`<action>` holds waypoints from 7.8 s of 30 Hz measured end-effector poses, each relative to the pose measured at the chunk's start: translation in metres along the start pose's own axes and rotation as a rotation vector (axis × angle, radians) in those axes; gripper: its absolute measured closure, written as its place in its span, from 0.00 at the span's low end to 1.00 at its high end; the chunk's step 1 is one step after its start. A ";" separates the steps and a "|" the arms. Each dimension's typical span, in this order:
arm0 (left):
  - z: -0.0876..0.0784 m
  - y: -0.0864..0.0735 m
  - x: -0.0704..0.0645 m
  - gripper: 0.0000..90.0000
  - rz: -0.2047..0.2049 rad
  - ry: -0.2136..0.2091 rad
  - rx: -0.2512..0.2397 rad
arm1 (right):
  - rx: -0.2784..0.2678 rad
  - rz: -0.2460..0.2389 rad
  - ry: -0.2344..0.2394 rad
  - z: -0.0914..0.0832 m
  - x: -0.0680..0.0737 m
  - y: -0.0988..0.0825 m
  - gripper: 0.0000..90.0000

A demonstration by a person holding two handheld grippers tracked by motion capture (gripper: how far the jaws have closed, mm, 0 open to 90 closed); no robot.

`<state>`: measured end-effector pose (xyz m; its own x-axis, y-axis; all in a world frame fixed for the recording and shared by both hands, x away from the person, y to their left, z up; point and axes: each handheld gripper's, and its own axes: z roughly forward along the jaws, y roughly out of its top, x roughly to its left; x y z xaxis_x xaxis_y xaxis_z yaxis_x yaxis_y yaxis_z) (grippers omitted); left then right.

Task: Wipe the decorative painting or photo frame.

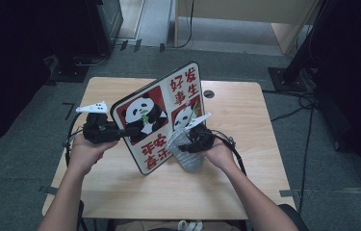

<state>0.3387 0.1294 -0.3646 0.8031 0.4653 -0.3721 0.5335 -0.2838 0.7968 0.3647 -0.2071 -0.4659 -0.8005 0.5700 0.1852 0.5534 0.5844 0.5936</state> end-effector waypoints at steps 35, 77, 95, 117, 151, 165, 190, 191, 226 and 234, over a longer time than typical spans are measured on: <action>0.000 -0.001 0.000 0.84 -0.006 -0.002 -0.008 | -0.141 -0.019 0.007 -0.085 0.021 0.054 0.74; 0.000 -0.002 0.002 0.84 -0.006 -0.011 -0.016 | -0.214 -0.192 0.001 -0.114 0.063 0.158 0.73; 0.000 -0.002 0.002 0.84 -0.004 -0.011 -0.014 | -0.196 -0.183 0.014 -0.100 0.058 0.142 0.73; 0.000 -0.002 0.002 0.84 -0.001 -0.011 -0.014 | -0.180 -0.173 0.029 -0.083 0.056 0.121 0.72; 0.000 -0.002 0.002 0.84 0.000 -0.013 -0.014 | -0.141 -0.131 0.037 -0.056 0.046 0.083 0.72; 0.000 -0.002 0.002 0.84 0.000 -0.013 -0.015 | -0.130 -0.124 0.038 -0.047 0.045 0.071 0.72; 0.000 -0.002 0.002 0.83 0.002 -0.012 -0.014 | -0.082 -0.113 0.034 -0.024 0.042 0.046 0.71; 0.000 -0.002 0.002 0.83 0.003 -0.012 -0.014 | -0.084 -0.110 0.034 -0.023 0.042 0.045 0.71; 0.000 -0.002 0.001 0.83 0.001 -0.010 -0.015 | 0.061 -0.046 0.062 0.021 0.035 0.005 0.71; 0.000 -0.003 0.001 0.83 -0.001 -0.009 -0.017 | 0.081 -0.036 0.075 0.027 0.033 0.001 0.71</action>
<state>0.3383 0.1311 -0.3670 0.8051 0.4579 -0.3770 0.5298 -0.2694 0.8042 0.3447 -0.1719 -0.4804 -0.8333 0.5048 0.2252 0.5386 0.6500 0.5361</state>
